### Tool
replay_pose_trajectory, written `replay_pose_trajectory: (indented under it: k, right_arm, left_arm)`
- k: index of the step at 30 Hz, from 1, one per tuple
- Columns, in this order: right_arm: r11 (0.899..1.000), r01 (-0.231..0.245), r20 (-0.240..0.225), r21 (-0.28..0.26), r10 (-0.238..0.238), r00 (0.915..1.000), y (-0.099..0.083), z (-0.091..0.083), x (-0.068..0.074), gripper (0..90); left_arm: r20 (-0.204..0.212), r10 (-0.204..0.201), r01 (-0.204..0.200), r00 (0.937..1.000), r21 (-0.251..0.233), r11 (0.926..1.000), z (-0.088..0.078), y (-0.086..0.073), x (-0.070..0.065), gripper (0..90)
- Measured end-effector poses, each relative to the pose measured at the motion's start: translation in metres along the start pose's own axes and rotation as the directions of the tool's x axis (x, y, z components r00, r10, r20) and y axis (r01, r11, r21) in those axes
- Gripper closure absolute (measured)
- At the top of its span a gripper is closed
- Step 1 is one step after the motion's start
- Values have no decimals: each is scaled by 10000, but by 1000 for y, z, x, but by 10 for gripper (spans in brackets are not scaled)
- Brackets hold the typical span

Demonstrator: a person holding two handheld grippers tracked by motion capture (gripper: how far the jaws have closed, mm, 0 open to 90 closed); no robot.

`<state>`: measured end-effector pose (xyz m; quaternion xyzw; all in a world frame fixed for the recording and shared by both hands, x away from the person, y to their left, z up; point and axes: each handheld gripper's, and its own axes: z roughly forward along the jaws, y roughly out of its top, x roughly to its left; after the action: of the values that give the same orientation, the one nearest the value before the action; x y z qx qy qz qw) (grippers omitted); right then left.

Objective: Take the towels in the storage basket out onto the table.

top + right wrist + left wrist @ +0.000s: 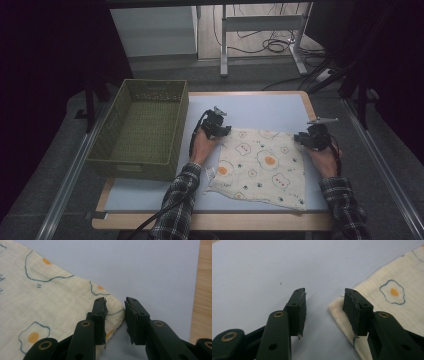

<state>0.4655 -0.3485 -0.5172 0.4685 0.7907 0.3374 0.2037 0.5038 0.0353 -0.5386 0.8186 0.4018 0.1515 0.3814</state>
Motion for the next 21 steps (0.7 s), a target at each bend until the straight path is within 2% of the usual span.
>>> replay_pose_trajectory:
  k: [3,5,7,8,9,11,12,15,18,21]
  right_arm:
    - [9999,-70,-369,-119,66,9993,-2,0,-3,829]
    - [9996,-293,-660,-60,288,9974,-1,0,-5,863]
    - [9999,-152,-567,47,154,9983,1,1,-3,871]
    - [9999,-53,-473,119,59,9989,3,1,-2,873]
    - [9998,39,-355,199,-32,9994,5,1,-1,873]
    - [9998,116,-147,189,-113,9998,8,2,-1,873]
    - [9999,70,-83,105,-69,9999,11,2,-3,873]
    - [9998,-112,-46,-152,111,9999,19,1,-7,873]
    - [9976,-320,-159,-611,311,9994,30,-5,-8,873]
    - [9974,-72,-182,-715,59,9998,34,-12,-3,873]
  left_arm:
    - [187,-182,180,9997,83,9998,-1,0,-1,659]
    - [452,-275,269,9986,142,9995,-1,1,-3,787]
    - [381,-105,98,9992,199,9998,-2,2,-6,846]
    - [239,77,-83,9997,244,9997,-2,4,-7,858]
    - [-119,249,-246,9996,241,9994,-1,5,-8,864]
    - [-444,315,-311,9985,109,9995,-1,8,-5,868]
    - [-429,214,-212,9988,55,9998,-2,10,-2,868]
    - [-647,272,-282,9975,-139,9995,-5,20,4,867]
    - [-854,325,-376,9958,-591,9975,-18,30,6,864]
    - [-896,507,-577,9947,-771,9954,-28,30,3,862]
